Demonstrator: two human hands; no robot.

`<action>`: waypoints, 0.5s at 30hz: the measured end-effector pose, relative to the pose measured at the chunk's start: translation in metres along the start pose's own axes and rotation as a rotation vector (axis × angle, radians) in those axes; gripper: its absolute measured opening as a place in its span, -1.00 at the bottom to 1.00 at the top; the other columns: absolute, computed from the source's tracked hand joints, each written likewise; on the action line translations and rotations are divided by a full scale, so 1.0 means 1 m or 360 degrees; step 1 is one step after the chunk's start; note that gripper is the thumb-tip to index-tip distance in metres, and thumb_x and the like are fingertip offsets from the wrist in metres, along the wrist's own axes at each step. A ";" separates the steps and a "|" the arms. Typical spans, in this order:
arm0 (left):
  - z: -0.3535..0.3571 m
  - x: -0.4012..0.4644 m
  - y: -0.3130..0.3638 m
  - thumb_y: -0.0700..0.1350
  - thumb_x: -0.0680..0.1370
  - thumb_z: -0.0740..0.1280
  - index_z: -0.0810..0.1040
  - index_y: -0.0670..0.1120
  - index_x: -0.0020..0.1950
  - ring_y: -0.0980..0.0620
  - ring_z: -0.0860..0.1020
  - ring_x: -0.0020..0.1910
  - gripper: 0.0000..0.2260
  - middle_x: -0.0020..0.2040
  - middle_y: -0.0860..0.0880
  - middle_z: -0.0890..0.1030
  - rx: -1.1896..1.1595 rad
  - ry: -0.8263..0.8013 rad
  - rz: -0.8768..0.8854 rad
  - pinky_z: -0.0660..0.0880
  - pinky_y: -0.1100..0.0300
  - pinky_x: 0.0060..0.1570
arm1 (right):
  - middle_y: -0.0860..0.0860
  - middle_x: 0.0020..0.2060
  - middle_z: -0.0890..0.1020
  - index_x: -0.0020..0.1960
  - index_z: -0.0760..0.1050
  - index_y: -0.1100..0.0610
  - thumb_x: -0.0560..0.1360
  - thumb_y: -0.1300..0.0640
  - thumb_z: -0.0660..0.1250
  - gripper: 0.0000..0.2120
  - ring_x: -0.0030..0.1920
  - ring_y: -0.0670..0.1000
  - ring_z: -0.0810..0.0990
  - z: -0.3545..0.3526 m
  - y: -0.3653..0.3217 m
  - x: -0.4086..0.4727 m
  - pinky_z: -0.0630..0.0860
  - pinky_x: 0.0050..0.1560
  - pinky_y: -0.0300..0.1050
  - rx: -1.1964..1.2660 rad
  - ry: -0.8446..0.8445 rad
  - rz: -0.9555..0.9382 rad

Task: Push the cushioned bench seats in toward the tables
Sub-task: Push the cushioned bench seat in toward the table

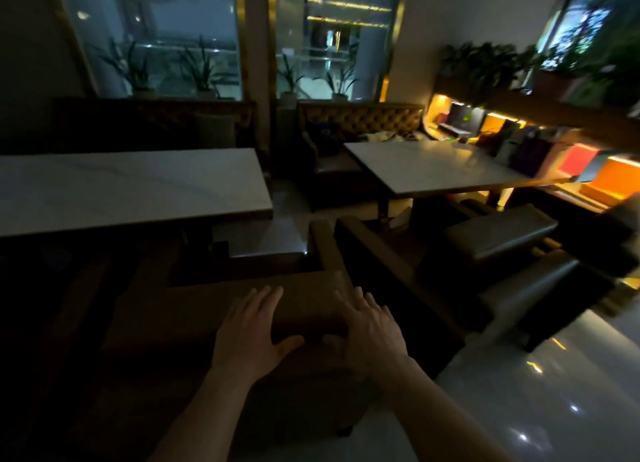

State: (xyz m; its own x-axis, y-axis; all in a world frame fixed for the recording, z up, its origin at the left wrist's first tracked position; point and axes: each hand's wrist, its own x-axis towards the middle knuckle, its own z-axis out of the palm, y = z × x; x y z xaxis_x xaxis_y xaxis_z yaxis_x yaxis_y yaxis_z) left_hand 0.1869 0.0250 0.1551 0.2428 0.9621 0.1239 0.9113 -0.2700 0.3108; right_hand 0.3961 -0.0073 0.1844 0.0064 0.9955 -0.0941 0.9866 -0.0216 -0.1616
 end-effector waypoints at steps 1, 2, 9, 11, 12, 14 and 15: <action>0.000 0.002 0.018 0.49 0.41 0.18 -0.03 0.14 0.59 0.02 -0.02 0.57 -0.12 0.60 0.07 0.05 0.0000 0.0014 0.0029 -0.07 0.01 0.51 | 0.12 0.60 -0.04 0.58 -0.13 -0.19 0.51 -0.29 0.27 -0.19 0.58 0.19 -0.04 -0.008 0.016 -0.005 0.04 0.54 0.25 -0.0002 0.0016 0.0014; 0.000 0.003 0.036 0.49 0.41 0.18 -0.02 0.13 0.60 0.02 -0.02 0.57 -0.12 0.60 0.07 0.06 -0.0001 0.0025 0.0055 -0.06 0.02 0.51 | 0.13 0.60 -0.04 0.58 -0.13 -0.18 0.51 -0.29 0.27 -0.18 0.58 0.19 -0.04 -0.016 0.034 -0.011 0.04 0.54 0.25 -0.0008 0.0030 0.0022; 0.028 0.016 0.192 0.48 0.43 0.18 -0.06 0.15 0.59 0.02 -0.05 0.57 -0.13 0.61 0.08 0.02 -0.0001 -0.0026 0.0188 -0.05 0.01 0.52 | 0.11 0.60 -0.03 0.59 -0.11 -0.16 0.52 -0.31 0.23 -0.21 0.58 0.18 -0.01 -0.051 0.195 -0.057 0.07 0.54 0.22 0.0021 0.0148 0.0118; 0.037 0.019 0.241 0.46 0.43 0.21 -0.06 0.16 0.59 0.00 -0.06 0.57 -0.14 0.61 0.09 0.01 -0.0021 -0.0073 0.0189 -0.01 -0.04 0.51 | 0.11 0.60 -0.02 0.58 -0.11 -0.17 0.51 -0.31 0.24 -0.21 0.58 0.18 0.00 -0.057 0.244 -0.068 0.08 0.54 0.22 0.0037 0.0149 0.0172; 0.043 0.021 0.264 0.45 0.43 0.22 -0.05 0.16 0.59 -0.01 -0.05 0.57 -0.14 0.61 0.09 0.01 -0.0031 -0.0089 0.0183 0.01 -0.05 0.50 | 0.11 0.60 -0.02 0.58 -0.11 -0.17 0.51 -0.32 0.23 -0.20 0.58 0.18 0.00 -0.060 0.268 -0.074 0.09 0.54 0.22 0.0030 0.0145 0.0189; 0.055 0.026 0.305 0.45 0.43 0.22 -0.05 0.15 0.59 0.00 -0.04 0.57 -0.14 0.61 0.08 0.02 -0.0030 -0.0105 0.0215 0.01 -0.03 0.49 | 0.11 0.60 -0.01 0.58 -0.11 -0.17 0.51 -0.33 0.22 -0.21 0.58 0.19 0.02 -0.066 0.313 -0.083 0.10 0.53 0.22 0.0003 0.0141 0.0220; 0.062 0.028 0.322 0.45 0.43 0.22 -0.05 0.15 0.59 0.00 -0.03 0.57 -0.14 0.61 0.07 0.03 -0.0028 -0.0121 0.0245 0.01 -0.02 0.49 | 0.12 0.60 0.00 0.58 -0.10 -0.16 0.51 -0.33 0.22 -0.21 0.57 0.19 0.03 -0.069 0.334 -0.086 0.11 0.53 0.21 -0.0004 0.0131 0.0237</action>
State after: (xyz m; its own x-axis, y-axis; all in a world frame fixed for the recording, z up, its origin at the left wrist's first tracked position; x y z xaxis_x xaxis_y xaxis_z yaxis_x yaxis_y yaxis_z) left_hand 0.5081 -0.0323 0.2005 0.4039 0.9093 0.1000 0.8557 -0.4142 0.3103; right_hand 0.7360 -0.0934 0.2067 0.1657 0.9855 -0.0362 0.9742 -0.1693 -0.1494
